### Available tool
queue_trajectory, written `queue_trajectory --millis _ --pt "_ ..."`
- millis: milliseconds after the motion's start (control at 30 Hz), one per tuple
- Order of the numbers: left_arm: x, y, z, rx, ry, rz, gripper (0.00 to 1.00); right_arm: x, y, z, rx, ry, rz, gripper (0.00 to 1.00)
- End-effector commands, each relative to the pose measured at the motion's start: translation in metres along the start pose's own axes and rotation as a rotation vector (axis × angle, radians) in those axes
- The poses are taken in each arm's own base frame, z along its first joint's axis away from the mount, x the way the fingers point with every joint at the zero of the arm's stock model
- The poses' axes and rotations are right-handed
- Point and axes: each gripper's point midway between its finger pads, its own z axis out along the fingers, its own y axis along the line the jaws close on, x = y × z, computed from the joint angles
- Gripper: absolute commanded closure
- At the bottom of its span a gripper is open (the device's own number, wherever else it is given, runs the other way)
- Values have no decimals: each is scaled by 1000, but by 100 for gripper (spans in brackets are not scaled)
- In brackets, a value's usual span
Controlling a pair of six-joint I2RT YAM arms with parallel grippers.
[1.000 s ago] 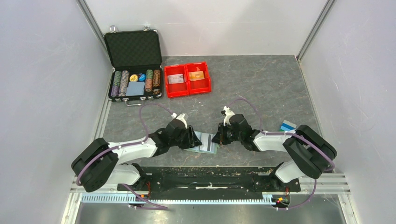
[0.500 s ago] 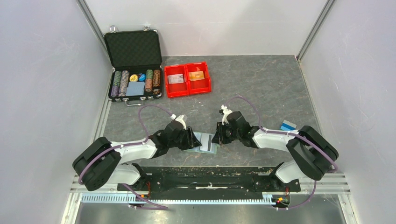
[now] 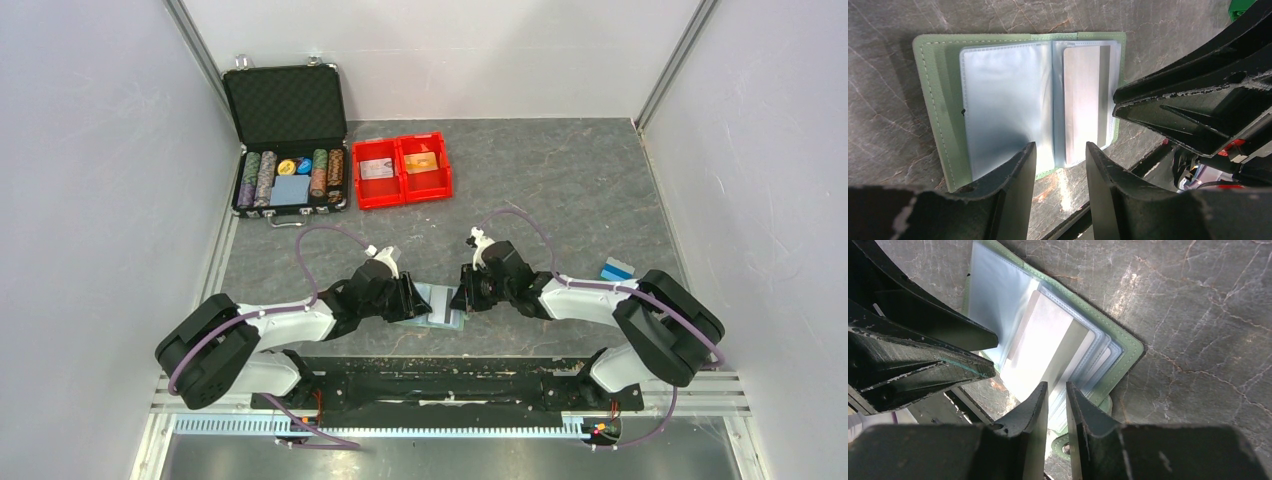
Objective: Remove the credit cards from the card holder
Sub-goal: Remove the credit card from the card holder.
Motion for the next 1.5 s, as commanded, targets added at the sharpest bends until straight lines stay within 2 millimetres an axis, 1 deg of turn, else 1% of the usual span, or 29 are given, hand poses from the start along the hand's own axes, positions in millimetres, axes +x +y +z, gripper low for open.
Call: queue_trajectory --millis 0,300,700,933,1100,1333,1467 --pt "-3 -4 -1 23 -16 -13 52 -27 18 -5 -31 -74 -14 77" --pt "-2 -6 -1 29 -7 -14 52 -24 18 -1 -33 -68 -24 80" --pt "-1 -10 1 51 0 -26 52 -4 7 10 -21 -17 14 83" --pt "-2 -16 2 77 3 -34 53 2 4 11 -26 -8 20 86" --pt "-2 -19 3 90 7 -38 55 6 1 12 -18 -4 23 86" --pt "-1 -23 3 115 13 -53 64 9 -3 13 -8 2 24 87" --pt "0 -23 3 111 18 -62 65 12 -5 13 -3 8 24 87"
